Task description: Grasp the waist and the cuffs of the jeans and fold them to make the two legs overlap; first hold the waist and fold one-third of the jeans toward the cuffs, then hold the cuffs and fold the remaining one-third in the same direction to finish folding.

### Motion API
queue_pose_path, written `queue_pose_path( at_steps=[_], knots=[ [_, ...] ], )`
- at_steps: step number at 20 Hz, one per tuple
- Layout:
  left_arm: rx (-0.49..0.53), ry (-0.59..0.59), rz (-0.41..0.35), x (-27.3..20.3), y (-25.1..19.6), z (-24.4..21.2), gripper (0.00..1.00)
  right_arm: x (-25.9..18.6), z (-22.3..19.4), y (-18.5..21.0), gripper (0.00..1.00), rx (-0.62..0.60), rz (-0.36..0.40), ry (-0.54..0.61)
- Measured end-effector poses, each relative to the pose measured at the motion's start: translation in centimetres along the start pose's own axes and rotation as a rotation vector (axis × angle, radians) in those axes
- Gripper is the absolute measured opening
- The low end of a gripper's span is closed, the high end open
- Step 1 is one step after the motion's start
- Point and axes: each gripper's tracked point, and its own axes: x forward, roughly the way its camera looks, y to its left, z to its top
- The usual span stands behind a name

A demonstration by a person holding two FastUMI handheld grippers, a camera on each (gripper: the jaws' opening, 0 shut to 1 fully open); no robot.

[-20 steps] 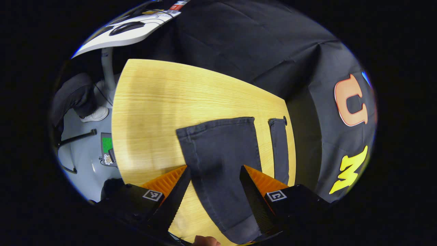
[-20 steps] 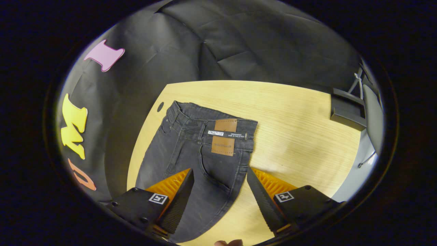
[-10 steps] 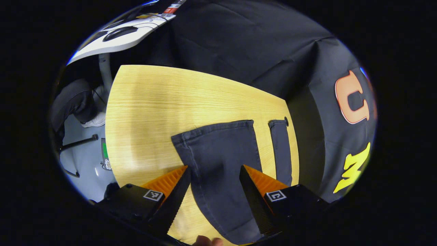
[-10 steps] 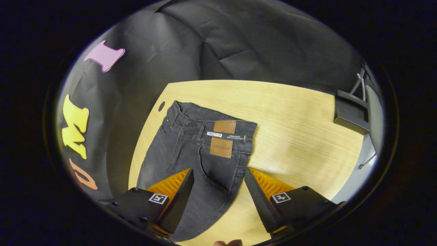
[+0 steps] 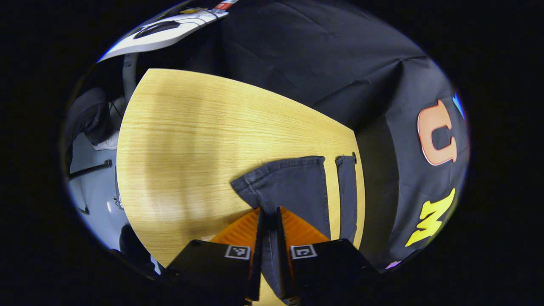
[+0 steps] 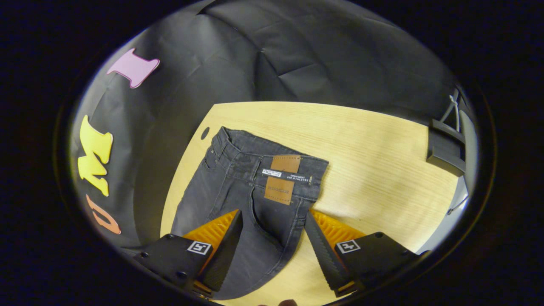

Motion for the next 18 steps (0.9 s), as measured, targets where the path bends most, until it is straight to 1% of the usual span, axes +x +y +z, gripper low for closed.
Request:
queue_pose_path(
  at_steps=[2, 4, 6, 7, 8, 9, 10, 11, 13, 14, 15, 16, 17, 18],
  knots=[
    [-0.016, 0.005, -0.03, -0.3, -0.3, 0.0, 0.11, 0.1, 0.0, -0.2, 0.88, 0.01, -0.005, 0.006],
    [0.001, 0.024, -0.028, -0.1, -0.3, 0.0, 0.08, 0.2, 0.1, -0.7, 0.81, 0.026, -0.015, 0.016],
    [0.012, 0.039, -0.027, 0.0, -0.5, -0.1, 0.05, 0.2, 0.2, -1.2, 0.65, 0.043, -0.019, 0.027],
    [0.01, 0.043, -0.028, 0.1, -0.6, -0.2, 0.05, 0.2, 0.3, -1.7, 0.65, 0.048, -0.03, 0.029],
    [0.007, 0.047, -0.031, 0.1, -0.6, -0.2, 0.04, 0.2, 0.2, -2.1, 0.5, 0.061, -0.032, 0.028],
    [0.002, 0.054, -0.034, 0.3, -0.6, -0.2, 0.04, 0.3, 0.3, -2.3, 0.39, 0.081, -0.029, 0.027],
    [-0.006, 0.056, -0.034, 0.3, -0.7, -0.2, 0.04, 0.2, 0.4, -2.4, 0.26, 0.107, -0.021, 0.02],
    [-0.011, 0.063, -0.034, 0.3, -0.8, -0.3, 0.04, -0.3, 0.5, -2.5, 0.22, 0.119, -0.024, 0.032],
    [-0.021, 0.068, -0.038, 0.3, -1.2, -0.3, 0.04, 0.4, 0.4, -2.3, 0.12, 0.111, -0.032, 0.034],
    [-0.023, 0.069, -0.045, 0.2, -1.5, -0.3, 0.04, 0.3, 0.3, -2.4, 0.11, 0.09, -0.043, 0.033],
    [-0.021, 0.07, -0.052, 0.1, -1.9, -0.3, 0.04, 0.4, 0.4, -2.2, 0.08, 0.08, -0.041, 0.024],
    [-0.022, 0.073, -0.063, 0.0, -2.4, -0.3, 0.04, 0.0, 0.5, -2.0, 0.07, 0.077, -0.029, 0.021],
    [-0.027, 0.073, -0.077, -0.3, -3.0, -0.2, 0.04, -0.4, 0.8, -1.7, 0.03, 0.079, -0.012, 0.014],
    [-0.03, 0.076, -0.098, -0.6, -3.7, -0.1, 0.03, -1.1, 1.1, -1.3, 0.07, 0.082, 0.012, 0.014]
  ],
)
